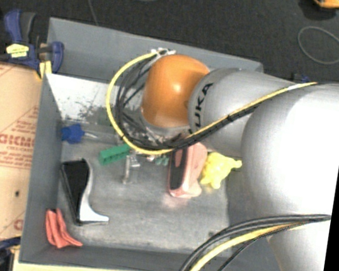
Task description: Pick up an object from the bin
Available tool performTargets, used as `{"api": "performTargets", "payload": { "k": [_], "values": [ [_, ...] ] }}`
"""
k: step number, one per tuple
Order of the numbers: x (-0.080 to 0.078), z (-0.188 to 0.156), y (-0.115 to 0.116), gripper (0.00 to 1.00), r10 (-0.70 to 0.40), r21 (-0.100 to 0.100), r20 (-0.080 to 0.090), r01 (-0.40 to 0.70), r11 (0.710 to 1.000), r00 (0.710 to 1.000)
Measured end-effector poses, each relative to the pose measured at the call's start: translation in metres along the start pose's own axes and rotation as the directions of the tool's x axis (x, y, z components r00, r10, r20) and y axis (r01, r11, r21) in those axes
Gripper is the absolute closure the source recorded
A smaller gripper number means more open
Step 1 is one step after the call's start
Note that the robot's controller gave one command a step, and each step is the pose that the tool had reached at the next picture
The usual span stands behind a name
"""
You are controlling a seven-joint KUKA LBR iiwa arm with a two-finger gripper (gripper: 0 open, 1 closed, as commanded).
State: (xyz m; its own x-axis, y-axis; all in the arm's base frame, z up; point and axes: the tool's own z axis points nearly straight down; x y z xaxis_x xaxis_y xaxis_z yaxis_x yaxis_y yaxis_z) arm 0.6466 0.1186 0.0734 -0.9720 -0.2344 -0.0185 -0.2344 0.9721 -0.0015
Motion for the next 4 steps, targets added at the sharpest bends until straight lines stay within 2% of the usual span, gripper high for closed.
{"api": "performTargets", "payload": {
  "k": [1,2,4],
  "values": [
    [0.0056,0.0025,-0.0001,0.00,0.111,-0.001,-0.003,-0.111,0.994,0.994],
    [-0.0014,-0.0012,-0.0009,1.00,0.002,0.000,0.006,-0.002,1.000,1.000],
    [-0.0014,-0.0022,-0.0009,1.00,0.002,0.000,0.007,-0.002,1.000,1.000]
  ]
}}
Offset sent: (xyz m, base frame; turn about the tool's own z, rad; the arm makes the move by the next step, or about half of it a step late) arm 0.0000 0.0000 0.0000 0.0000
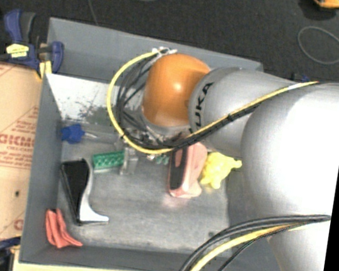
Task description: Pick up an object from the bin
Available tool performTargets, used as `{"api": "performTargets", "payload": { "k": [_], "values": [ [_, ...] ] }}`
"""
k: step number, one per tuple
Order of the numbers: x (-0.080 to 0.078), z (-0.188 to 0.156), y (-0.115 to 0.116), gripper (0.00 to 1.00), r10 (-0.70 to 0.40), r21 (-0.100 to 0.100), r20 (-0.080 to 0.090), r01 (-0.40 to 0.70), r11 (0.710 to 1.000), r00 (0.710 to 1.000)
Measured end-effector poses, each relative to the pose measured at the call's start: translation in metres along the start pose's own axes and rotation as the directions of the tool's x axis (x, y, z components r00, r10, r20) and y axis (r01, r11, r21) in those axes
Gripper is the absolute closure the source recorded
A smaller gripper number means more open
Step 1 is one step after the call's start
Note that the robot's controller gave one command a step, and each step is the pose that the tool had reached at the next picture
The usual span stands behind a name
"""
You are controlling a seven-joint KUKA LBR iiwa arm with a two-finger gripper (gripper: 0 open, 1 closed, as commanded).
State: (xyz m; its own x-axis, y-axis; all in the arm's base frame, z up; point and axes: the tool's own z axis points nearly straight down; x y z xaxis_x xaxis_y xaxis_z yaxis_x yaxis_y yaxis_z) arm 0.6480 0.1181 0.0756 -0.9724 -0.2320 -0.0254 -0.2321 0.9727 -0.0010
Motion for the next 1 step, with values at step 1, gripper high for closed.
{"api": "performTargets", "payload": {
  "k": [1],
  "values": [
    [0.0012,-0.0069,0.0001,1.00,0.000,0.000,-0.004,0.000,1.000,1.000]
  ]
}}
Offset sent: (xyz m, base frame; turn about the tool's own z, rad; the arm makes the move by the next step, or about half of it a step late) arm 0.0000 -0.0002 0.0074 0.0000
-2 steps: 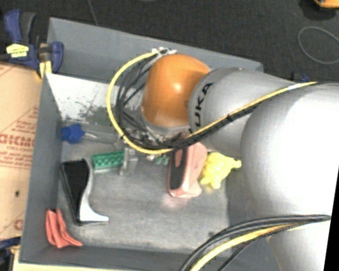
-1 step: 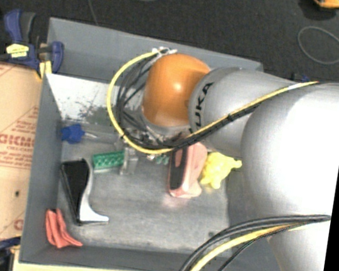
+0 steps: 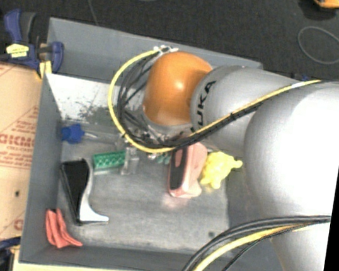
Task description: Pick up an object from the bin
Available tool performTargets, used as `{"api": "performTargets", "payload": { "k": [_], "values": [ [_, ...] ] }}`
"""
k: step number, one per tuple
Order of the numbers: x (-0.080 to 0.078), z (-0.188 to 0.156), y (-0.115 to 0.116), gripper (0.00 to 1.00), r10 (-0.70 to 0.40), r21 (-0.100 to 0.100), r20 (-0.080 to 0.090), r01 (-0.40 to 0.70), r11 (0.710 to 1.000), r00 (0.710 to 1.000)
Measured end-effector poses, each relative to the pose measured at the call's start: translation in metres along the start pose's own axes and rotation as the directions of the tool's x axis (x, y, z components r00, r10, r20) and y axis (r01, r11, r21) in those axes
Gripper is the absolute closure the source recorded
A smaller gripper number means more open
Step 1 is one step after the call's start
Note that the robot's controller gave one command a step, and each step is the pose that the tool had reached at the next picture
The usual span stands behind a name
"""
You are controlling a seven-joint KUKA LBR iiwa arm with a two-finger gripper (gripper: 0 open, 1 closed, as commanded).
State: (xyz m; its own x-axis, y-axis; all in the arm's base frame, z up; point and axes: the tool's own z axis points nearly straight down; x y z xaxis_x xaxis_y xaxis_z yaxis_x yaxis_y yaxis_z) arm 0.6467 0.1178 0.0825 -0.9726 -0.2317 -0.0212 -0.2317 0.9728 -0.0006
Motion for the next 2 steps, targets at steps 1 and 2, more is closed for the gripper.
{"api": "performTargets", "payload": {
  "k": [1,2],
  "values": [
    [0.000,-0.019,0.000,1.00,0.000,0.000,-0.003,0.000,1.000,1.000],
    [-0.002,-0.036,0.000,1.00,0.001,0.001,0.005,-0.001,1.000,1.000]
  ]
}}
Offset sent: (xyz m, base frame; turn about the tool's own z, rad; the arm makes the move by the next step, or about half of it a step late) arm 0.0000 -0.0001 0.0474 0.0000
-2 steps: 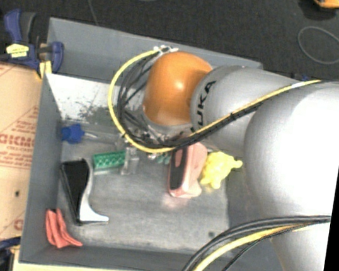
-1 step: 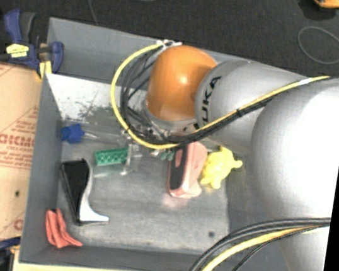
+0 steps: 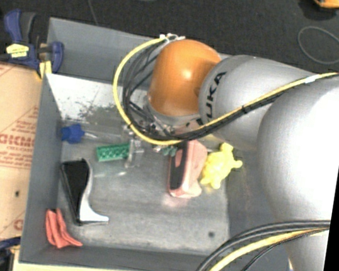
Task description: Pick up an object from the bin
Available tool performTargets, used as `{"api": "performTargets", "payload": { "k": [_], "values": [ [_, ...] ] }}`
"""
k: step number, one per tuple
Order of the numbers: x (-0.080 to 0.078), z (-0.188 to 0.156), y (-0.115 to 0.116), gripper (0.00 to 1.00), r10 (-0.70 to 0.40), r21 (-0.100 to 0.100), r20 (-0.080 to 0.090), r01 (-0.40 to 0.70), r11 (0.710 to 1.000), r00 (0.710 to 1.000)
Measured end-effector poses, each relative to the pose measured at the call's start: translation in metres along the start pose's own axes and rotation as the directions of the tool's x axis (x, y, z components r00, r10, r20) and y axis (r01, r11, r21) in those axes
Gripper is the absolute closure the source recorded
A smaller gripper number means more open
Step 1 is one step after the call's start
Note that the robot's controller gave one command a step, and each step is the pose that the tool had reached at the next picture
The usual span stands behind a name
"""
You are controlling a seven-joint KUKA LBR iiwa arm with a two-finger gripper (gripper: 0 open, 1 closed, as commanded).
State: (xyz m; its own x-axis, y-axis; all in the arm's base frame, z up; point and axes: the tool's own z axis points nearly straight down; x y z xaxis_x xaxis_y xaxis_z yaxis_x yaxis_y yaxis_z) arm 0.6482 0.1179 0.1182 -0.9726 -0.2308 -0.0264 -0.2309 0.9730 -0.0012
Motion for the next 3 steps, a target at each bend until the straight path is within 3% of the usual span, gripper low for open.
{"api": "performTargets", "payload": {
  "k": [3],
  "values": [
    [-0.001,-0.045,0.000,1.00,0.002,0.001,0.000,-0.002,1.000,1.000]
  ]
}}
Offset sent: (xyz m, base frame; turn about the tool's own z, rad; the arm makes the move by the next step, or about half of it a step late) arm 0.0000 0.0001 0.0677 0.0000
